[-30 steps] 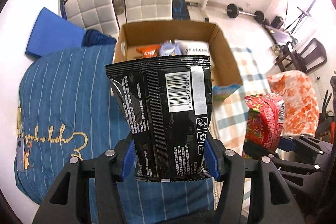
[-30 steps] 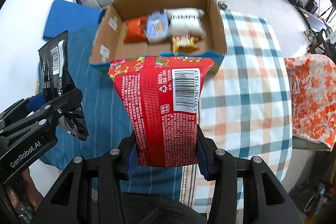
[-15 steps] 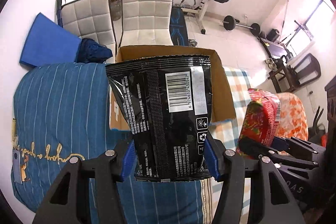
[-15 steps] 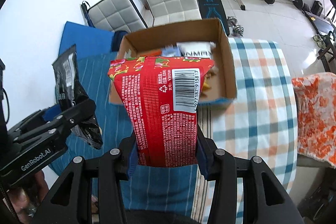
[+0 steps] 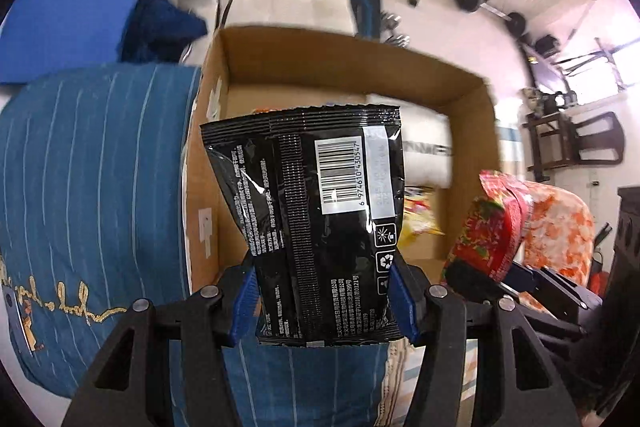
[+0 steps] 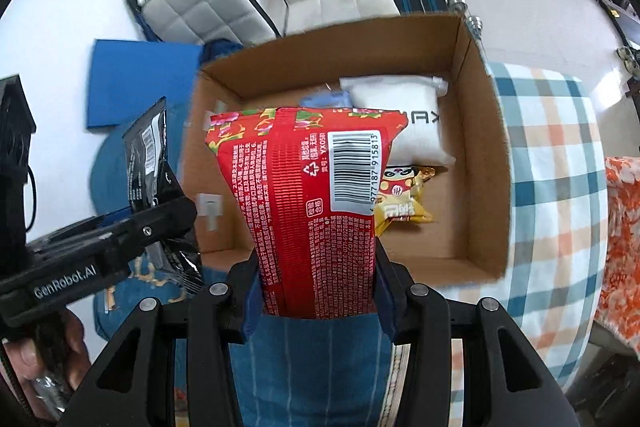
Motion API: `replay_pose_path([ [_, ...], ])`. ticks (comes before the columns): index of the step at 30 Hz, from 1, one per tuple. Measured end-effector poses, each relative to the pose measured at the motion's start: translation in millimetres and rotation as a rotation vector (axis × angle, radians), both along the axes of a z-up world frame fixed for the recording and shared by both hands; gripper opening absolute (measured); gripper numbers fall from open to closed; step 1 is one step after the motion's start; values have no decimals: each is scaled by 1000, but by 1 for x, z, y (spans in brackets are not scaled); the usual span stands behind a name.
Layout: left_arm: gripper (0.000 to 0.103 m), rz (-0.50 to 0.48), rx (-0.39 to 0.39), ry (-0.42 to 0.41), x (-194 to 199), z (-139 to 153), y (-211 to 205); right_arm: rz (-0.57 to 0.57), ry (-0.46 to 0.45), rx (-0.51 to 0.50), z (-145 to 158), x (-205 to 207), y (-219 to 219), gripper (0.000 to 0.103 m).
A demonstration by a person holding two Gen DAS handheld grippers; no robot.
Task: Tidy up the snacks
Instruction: 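Place both bags into the box in front of the others and release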
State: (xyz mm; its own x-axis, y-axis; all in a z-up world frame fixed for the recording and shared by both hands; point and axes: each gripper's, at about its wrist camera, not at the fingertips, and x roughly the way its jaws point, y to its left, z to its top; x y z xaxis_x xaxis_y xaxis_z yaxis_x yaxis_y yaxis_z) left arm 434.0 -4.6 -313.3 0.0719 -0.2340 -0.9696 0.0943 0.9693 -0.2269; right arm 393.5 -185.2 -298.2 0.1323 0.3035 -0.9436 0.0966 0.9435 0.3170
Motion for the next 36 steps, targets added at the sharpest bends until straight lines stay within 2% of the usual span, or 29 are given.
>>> replay_pose_path([
  [7, 54, 13, 39, 141, 41, -67, 1, 24, 104, -9, -70, 32, 6, 49],
  [19, 54, -49, 70, 321, 56, -139, -18, 73, 236, 47, -143, 47, 22, 49],
  [27, 55, -61, 66, 413, 51, -169, -27, 117, 300, 29, -179, 54, 37, 50],
  [34, 56, -51, 74, 478, 51, -184, -26, 131, 323, 0, -192, 65, 47, 52],
  [36, 56, -42, 76, 473, 55, -182, -21, 139, 326, -10, -191, 68, 48, 59],
])
